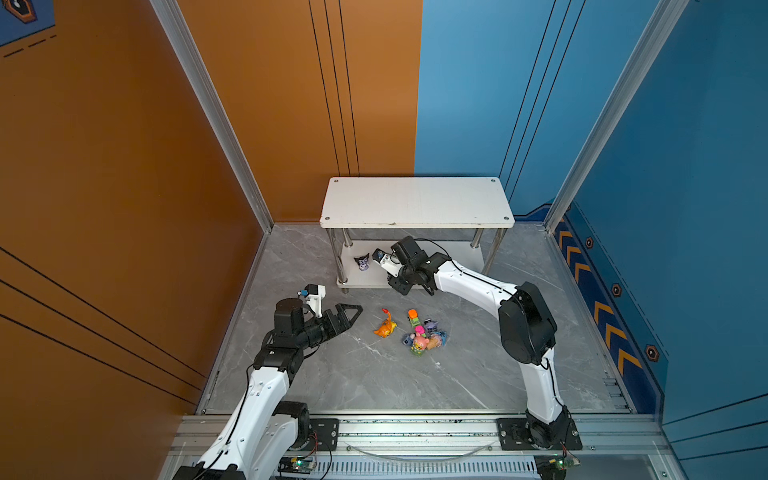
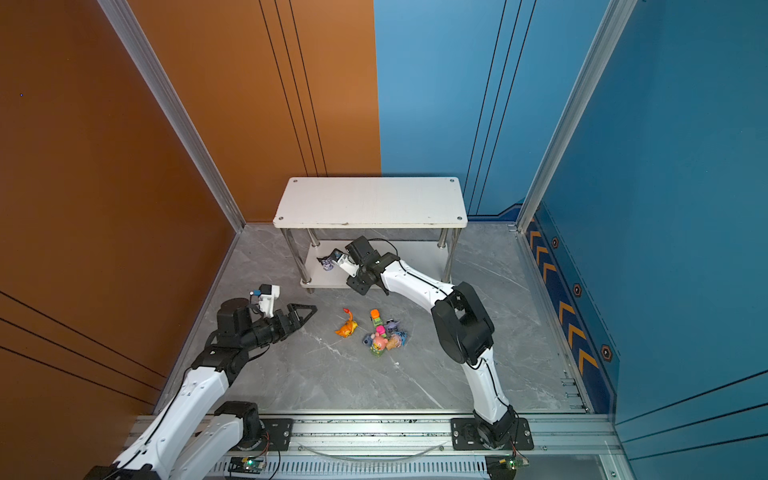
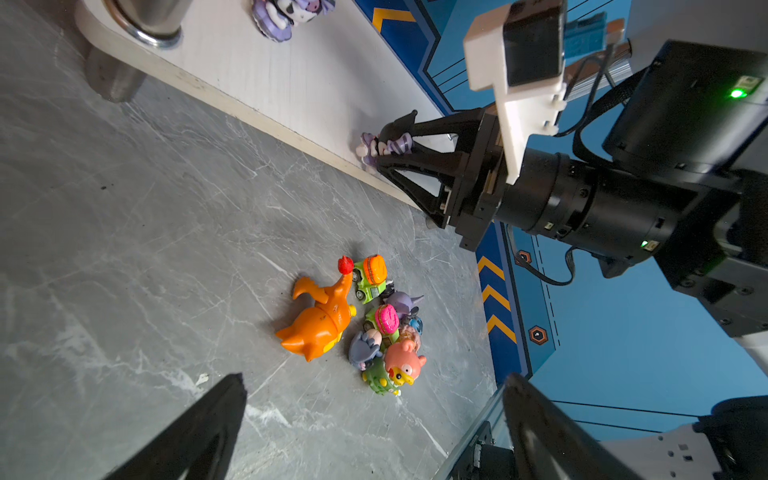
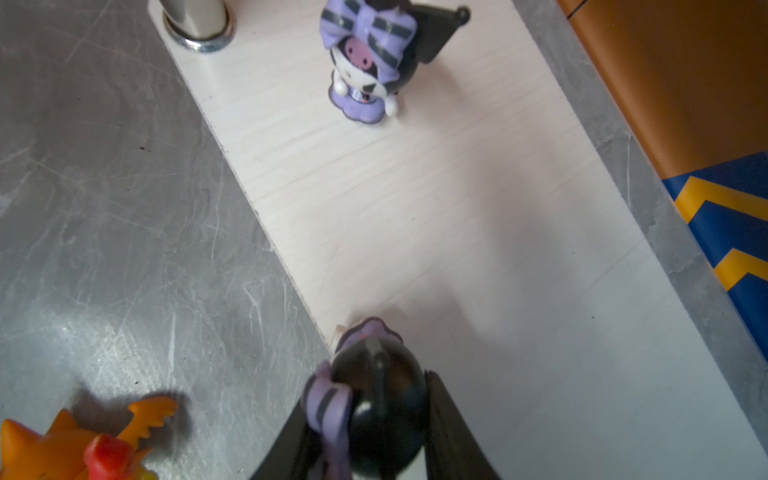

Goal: Place and organize the plastic toys onto the shelf
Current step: 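Lift the second witch figure with the right gripper onto the lower shelf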

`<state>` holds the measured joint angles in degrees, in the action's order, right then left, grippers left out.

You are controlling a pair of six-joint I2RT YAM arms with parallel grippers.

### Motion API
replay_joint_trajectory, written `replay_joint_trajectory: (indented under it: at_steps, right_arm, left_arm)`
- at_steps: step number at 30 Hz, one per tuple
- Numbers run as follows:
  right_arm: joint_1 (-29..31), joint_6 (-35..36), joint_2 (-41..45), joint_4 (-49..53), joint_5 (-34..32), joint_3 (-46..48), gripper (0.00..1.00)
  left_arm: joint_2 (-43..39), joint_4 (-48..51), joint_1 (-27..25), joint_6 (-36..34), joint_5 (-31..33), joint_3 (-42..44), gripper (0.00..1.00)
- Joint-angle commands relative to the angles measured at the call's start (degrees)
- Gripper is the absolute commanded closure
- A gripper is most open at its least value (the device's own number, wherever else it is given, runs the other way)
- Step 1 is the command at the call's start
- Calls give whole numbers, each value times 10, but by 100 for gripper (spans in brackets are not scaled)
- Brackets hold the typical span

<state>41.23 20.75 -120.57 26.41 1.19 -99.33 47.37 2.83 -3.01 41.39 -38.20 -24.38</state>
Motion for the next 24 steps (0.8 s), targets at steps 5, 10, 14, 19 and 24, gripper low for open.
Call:
replay_joint_trajectory:
  at_steps: [5, 10, 14, 19, 24]
  right_arm:
    - [-7, -11, -35, 18, -11, -61, 71]
    - [-26, -8, -63, 35, -8, -103, 70]
    - [-26, 2, -96, 68, -11, -157, 70]
    - [-26, 12, -119, 82, -14, -198, 68]
    - [-27, 23, -135, 96, 8, -228, 66]
  left_arm:
    - [7, -18, 10, -10, -15, -2, 2]
    - [5, -20, 12, -8, -18, 0, 2]
    - [4, -21, 12, -10, -18, 1, 2]
    - [0, -21, 13, -9, -18, 4, 2]
    - [1, -22, 13, -10, -17, 4, 2]
